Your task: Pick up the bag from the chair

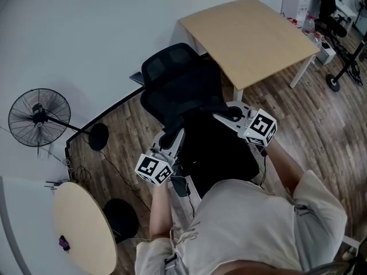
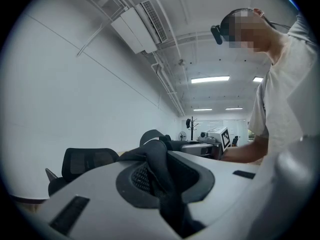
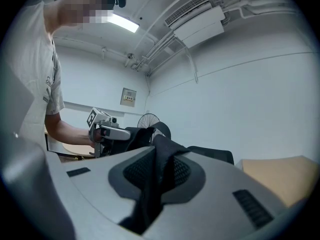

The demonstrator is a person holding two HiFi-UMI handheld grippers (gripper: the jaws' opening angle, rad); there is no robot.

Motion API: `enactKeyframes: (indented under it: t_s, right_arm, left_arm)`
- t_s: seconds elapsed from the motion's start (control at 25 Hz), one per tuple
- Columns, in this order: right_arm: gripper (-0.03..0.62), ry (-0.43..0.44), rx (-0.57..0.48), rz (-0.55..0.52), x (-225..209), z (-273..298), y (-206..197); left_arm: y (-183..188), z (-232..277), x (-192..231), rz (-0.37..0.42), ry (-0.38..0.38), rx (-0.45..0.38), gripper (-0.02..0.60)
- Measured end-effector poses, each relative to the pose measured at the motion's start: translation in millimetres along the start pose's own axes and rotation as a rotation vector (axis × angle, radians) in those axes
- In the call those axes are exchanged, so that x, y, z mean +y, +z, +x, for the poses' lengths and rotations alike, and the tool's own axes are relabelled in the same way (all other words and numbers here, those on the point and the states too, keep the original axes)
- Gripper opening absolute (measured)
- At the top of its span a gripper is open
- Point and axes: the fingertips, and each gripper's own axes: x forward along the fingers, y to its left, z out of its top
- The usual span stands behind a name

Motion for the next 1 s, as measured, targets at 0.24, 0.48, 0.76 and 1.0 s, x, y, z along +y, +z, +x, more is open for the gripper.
enactKeyframes:
  t_s: [0.24, 0.48, 0.76, 1.0]
  right_arm:
    - [0.035, 0.003, 0.002, -0.009, 1.9, 4.2, 2.7]
    - [0.035, 0.004, 0.008, -0.006, 6.3, 4.8, 1.4]
    - [0.035, 0.007, 0.011, -0.005, 7.9, 4.6, -0.7]
    - [0.035, 0.004, 0.011, -0.011, 6.5, 4.7, -2.6]
  left_arm:
    - [2.9, -4.2, 2.0, 0.005, 0.004, -0.007, 0.056]
    - [0.2, -7.8, 1.1, -0.005, 0.009, -0.006, 0.057]
    - [-3.1, -8.8, 2.6, -0.008, 0.014, -0.005, 0.055]
    - [-4.0, -7.3, 2.9, -0.001, 0.012, -0.007, 0.055]
